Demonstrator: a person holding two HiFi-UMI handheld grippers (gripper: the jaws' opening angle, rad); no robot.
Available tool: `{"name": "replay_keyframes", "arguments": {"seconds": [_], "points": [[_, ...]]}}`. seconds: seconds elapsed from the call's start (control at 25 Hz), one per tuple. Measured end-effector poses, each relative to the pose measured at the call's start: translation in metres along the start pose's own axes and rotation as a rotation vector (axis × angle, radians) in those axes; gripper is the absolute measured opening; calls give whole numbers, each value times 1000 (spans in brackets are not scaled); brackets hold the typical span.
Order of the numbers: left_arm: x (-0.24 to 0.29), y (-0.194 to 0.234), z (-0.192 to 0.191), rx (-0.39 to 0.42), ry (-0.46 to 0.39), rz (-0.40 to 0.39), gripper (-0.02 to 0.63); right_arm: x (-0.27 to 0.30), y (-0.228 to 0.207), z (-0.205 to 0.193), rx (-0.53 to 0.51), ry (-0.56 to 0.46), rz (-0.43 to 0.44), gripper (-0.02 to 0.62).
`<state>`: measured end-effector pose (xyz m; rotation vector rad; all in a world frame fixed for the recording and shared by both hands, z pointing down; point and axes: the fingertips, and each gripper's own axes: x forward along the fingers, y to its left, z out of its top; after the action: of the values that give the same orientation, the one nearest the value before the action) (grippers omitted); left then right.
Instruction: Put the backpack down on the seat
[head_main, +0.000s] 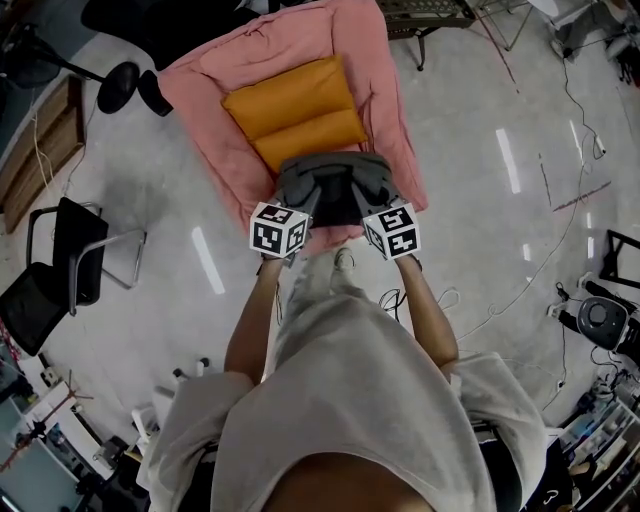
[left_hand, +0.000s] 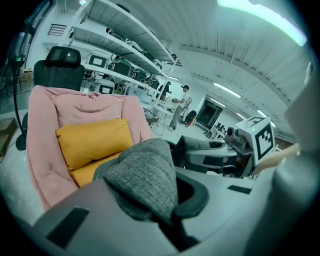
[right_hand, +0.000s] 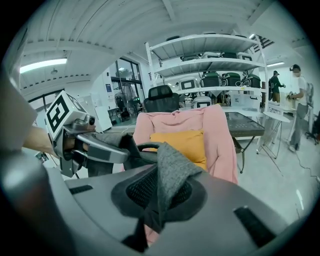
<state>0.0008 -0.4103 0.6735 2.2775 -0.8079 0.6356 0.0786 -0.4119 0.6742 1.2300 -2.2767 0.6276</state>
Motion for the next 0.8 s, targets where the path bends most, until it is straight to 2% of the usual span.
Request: {"name": "replay_keyframes", "arguments": {"seconds": [0.48, 0.8], "points": [[25, 25, -2, 0, 32, 9, 17, 31, -10, -8, -9, 35, 24, 28], [37, 41, -4, -27, 50, 6, 18, 52, -16, -8, 9, 57, 37, 29]]}}
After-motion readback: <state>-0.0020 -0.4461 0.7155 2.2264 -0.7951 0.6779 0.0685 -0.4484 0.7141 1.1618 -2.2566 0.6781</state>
